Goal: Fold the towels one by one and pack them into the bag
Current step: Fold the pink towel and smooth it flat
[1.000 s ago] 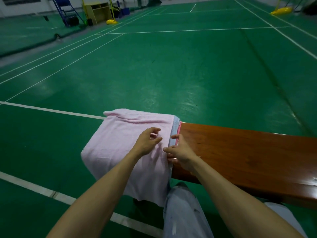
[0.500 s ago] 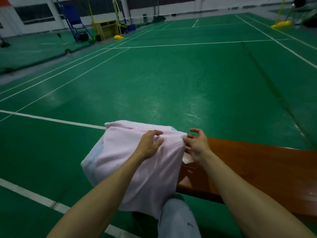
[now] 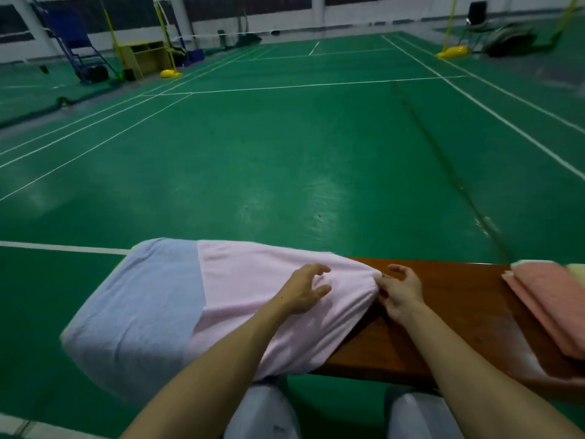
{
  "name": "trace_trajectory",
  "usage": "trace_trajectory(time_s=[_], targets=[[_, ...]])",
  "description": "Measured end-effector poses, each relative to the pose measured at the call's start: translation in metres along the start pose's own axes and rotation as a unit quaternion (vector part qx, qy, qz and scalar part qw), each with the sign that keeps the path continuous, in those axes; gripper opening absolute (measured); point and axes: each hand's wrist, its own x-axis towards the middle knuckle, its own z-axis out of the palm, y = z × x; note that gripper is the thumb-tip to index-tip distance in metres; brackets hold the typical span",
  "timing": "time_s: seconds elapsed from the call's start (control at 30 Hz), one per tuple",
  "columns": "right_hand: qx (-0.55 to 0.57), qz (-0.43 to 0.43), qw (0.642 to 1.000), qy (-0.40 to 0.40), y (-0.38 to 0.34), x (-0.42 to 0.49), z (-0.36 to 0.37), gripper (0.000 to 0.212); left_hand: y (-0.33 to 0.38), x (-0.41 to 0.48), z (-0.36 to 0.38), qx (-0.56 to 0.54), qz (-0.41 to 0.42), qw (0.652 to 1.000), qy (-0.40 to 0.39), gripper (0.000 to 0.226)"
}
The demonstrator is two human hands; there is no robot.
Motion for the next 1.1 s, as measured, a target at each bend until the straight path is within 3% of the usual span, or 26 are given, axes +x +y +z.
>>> trace_trajectory(time_s=[0.27, 0.53, 0.87, 1.1], targets=[[0.013, -0.036, 0.997, 0.072, -0.039, 0.018, -0.066, 0.038, 0.06, 0.036, 0.049, -0.003, 0.063, 0.997, -0.04, 0.041], [-0.131, -0.027, 0.985, -0.111, -0.017, -0.014, -0.06, 0.04, 0.073, 0.039, 0.065, 0.012, 0.121, 0.992, -0.024, 0.037], [-0.169, -0.009, 0.962, -0.215, 0.0, -0.033, -0.031, 0.045, 0.045, 0.024, 0.03, 0.109, 0.172, 0.975, -0.086, 0.025], [-0.177, -0.002, 0.948, -0.265, 0.005, -0.043, -0.013, 0.067, 0.034, 0.015, 0.016, 0.119, 0.147, 0.978, -0.081, 0.023]])
